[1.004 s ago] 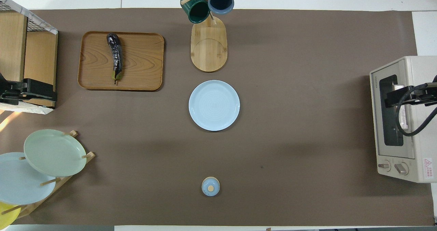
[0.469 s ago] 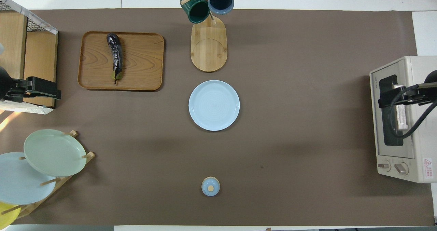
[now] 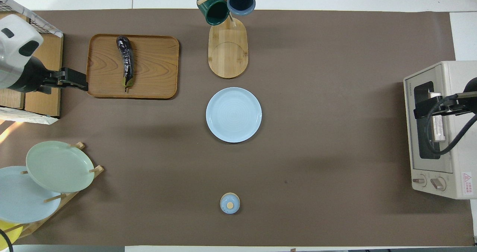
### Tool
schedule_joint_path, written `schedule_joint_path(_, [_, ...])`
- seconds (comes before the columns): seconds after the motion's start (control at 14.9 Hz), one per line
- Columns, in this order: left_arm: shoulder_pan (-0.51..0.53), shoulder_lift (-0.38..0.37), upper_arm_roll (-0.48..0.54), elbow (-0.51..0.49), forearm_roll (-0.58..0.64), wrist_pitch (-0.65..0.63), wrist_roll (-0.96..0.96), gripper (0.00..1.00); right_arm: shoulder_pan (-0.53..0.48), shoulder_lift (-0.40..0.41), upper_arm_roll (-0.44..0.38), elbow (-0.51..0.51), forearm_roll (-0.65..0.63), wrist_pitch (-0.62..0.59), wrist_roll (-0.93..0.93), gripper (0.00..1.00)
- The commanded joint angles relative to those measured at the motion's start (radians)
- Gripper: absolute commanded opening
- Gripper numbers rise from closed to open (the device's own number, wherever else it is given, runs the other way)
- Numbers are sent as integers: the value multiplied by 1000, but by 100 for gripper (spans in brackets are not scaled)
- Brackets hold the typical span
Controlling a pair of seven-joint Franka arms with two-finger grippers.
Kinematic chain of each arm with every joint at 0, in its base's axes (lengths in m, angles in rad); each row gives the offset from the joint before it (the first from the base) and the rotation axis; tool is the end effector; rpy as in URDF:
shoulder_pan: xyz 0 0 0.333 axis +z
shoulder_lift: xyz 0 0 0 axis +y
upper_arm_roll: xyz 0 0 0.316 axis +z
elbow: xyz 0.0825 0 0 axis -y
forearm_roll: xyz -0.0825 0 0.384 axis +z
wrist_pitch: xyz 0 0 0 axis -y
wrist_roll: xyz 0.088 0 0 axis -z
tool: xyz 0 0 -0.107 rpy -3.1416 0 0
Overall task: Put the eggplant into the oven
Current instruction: 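Reach the left gripper to the purple eggplant on the wooden tray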
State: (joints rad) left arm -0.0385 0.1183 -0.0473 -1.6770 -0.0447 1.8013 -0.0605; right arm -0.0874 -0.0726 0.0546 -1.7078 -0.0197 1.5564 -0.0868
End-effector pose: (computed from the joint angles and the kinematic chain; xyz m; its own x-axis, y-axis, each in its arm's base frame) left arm 0.5982 -0.0539 0.5257 0.9999 -0.0148 0.0029 -0.0149 -0.9987 0.0494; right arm 0.5269 -0.0184 0.5981 0.9953 0.0533 -0.0806 0.0548 -0.9984 0.0167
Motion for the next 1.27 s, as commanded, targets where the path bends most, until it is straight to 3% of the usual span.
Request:
schedule_joint_path(0.0, [-32, 118, 6, 25, 8, 113, -9, 100, -37, -45, -1, -100, 6, 51, -97, 0])
schedule_joint_path(0.13, [-41, 179, 6, 17, 9, 218, -4, 100, -48, -78, -2, -194, -11, 176, -113, 0])
schedule_joint_path(0.33, [-52, 279, 6, 25, 11, 350, -4, 100, -43, -95, -1, -286, -167, 281, -110, 0])
schedule_joint_path(0.54, [-67, 374, 7, 25, 11, 498, -4, 100, -64, -85, -2, -322, -221, 312, -110, 0])
schedule_joint_path(0.67, [-60, 417, 7, 34, 19, 529, -4, 100, -75, -72, -2, -340, -258, 359, -114, 0])
schedule_joint_path(1.2, [-64, 428, 9, 11, 20, 595, 18, 88, -110, -9, -1, -378, -295, 447, -110, 0])
